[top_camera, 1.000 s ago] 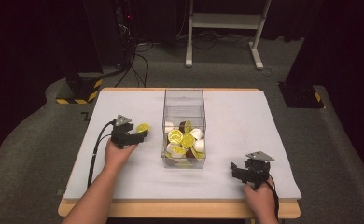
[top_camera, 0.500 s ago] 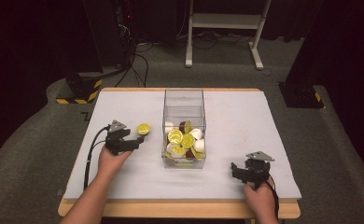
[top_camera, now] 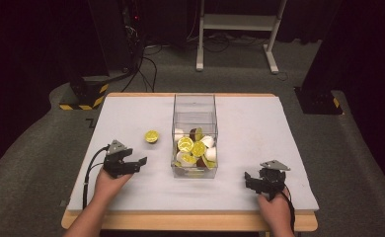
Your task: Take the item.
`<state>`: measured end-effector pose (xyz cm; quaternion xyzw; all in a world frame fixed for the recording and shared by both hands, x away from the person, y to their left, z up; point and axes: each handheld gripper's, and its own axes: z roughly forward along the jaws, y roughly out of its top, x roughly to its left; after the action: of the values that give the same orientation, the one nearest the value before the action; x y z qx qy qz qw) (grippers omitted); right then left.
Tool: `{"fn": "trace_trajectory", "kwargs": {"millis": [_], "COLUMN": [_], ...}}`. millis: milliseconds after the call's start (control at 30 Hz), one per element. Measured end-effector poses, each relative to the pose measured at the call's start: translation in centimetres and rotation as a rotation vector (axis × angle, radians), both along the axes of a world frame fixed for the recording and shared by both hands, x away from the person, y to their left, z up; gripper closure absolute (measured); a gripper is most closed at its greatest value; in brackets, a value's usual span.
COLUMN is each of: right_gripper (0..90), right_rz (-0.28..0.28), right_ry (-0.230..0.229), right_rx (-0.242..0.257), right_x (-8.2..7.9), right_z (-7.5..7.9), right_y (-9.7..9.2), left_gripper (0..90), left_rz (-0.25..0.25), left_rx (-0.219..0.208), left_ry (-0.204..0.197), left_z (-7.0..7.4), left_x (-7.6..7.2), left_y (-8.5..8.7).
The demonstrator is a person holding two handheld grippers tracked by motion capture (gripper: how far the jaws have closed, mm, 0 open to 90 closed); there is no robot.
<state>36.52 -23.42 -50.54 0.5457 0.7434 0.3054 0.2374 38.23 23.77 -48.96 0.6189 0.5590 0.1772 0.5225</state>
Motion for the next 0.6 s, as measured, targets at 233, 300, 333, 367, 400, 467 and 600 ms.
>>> {"fn": "trace_trajectory", "kwargs": {"millis": [233, 300, 333, 367, 400, 467, 600], "right_gripper": [11.2, 11.2, 11.2, 11.2, 11.2, 11.1, 11.2], "right_rz": [0.000, 0.000, 0.000, 0.000, 0.000, -0.002, -0.002], "right_ry": [0.000, 0.000, 0.000, 0.000, -0.001, 0.000, 0.000], "right_rx": [0.000, 0.000, 0.000, 0.000, 0.000, 0.001, 0.002], "right_x": [0.0, 0.0, 0.0, 0.0, 0.0, 0.0, 0.0], "right_z": [0.0, 0.0, 0.0, 0.0, 0.0, 0.0, 0.0], "right_y": [0.0, 0.0, 0.0, 0.0, 0.0, 0.0, 0.0], "left_gripper": [19.0, 15.0, 14.8, 14.6, 14.5, 14.3, 13.4], "left_rz": [-0.003, -0.014, -0.011, -0.011, 0.005, 0.023, 0.023], "left_rx": [0.053, 0.103, 0.121, 0.121, 0.141, 0.143, 0.121], "left_ry": [0.022, 0.042, 0.044, 0.044, 0.035, 0.042, 0.059], "left_z": [-1.3, -1.8, -1.9, -1.9, -2.1, -2.3, -2.6], "left_x": [-2.2, -3.1, -3.5, -3.5, -4.0, -4.4, -4.9], "left_y": [0.6, 1.4, 1.8, 1.8, 2.4, 3.0, 3.8]}}
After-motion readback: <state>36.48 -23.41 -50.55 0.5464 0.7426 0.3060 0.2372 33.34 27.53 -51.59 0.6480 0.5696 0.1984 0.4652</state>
